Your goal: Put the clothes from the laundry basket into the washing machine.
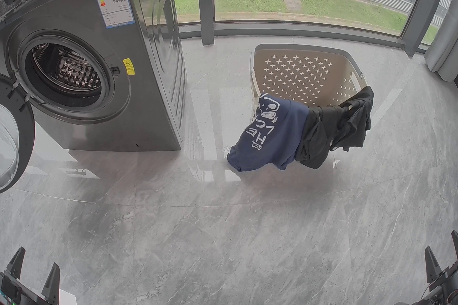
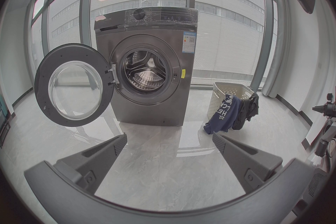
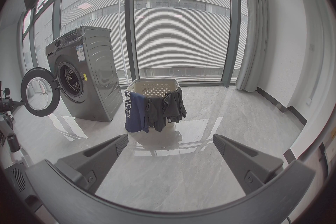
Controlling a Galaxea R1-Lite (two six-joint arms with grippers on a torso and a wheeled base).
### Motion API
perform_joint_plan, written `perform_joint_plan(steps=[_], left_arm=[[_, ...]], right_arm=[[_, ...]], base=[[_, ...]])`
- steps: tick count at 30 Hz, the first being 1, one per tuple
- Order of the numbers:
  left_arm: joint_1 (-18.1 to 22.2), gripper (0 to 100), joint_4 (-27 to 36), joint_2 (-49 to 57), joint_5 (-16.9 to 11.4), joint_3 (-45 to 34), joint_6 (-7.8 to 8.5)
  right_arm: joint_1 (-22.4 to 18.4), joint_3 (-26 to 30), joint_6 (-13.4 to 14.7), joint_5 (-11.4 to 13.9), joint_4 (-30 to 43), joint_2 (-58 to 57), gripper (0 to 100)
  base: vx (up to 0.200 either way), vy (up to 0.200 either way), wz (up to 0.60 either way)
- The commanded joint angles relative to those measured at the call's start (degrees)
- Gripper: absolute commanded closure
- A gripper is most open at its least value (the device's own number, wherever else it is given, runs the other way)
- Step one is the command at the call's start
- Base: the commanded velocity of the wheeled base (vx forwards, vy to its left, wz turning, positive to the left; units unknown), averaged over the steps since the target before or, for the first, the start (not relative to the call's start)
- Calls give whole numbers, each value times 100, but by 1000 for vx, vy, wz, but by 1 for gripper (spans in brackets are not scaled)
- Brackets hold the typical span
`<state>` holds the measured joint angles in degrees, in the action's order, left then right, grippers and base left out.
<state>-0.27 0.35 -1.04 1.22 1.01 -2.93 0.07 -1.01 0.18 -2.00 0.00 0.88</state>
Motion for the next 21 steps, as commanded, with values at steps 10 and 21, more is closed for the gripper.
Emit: perform_joint_plan(steps=[10, 21], left_arm=[[0, 0, 9, 51, 1, -84, -6], [0, 0, 9, 51, 1, -84, -6]], right_arm=[[1, 101, -1, -2, 0, -88, 0], [1, 101, -1, -2, 0, -88, 0]], base=[[0, -100, 0], [0, -182, 0]])
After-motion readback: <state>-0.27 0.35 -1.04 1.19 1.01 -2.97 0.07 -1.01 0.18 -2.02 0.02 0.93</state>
